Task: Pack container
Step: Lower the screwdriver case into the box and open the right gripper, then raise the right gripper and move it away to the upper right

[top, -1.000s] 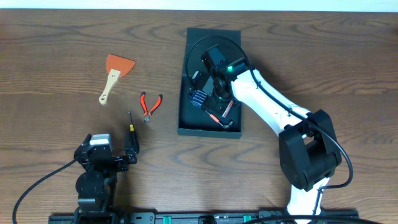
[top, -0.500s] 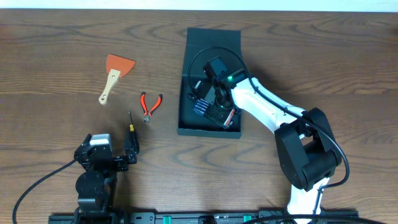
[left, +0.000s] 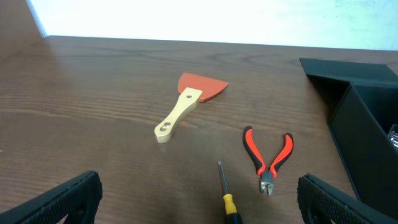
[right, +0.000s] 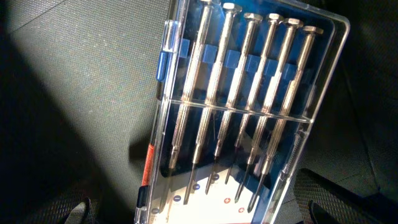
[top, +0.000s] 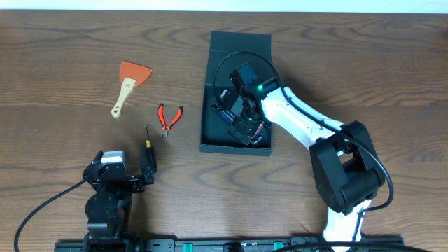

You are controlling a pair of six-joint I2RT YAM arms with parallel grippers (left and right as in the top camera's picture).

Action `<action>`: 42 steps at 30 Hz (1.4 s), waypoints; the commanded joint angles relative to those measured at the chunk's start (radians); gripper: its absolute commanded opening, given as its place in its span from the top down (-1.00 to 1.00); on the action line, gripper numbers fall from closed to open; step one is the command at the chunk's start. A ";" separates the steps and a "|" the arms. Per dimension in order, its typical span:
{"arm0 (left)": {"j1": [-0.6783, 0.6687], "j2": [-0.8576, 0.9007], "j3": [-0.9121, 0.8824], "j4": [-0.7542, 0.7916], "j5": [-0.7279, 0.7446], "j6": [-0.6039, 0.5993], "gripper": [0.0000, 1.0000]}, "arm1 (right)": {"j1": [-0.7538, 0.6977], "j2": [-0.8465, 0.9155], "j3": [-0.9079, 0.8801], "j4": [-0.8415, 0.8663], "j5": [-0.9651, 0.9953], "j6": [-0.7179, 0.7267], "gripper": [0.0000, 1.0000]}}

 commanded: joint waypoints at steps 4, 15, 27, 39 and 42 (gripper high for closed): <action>0.004 -0.006 -0.011 -0.021 -0.001 0.014 -0.97 | -0.003 0.010 0.162 -0.055 -0.045 0.081 -0.98; 0.004 -0.006 -0.011 -0.021 -0.001 0.014 -0.97 | -0.067 0.010 0.740 -0.352 0.198 0.491 -0.98; 0.004 -0.006 -0.011 -0.021 -0.001 0.014 -0.97 | -0.423 0.010 0.927 -0.673 0.242 0.726 -0.98; 0.004 -0.006 -0.011 -0.021 -0.001 0.014 -0.97 | -0.547 0.010 0.927 -0.678 0.210 0.726 -0.98; 0.004 -0.006 -0.011 -0.020 -0.001 0.014 -0.97 | -0.547 0.010 0.927 -0.678 0.210 0.726 -0.98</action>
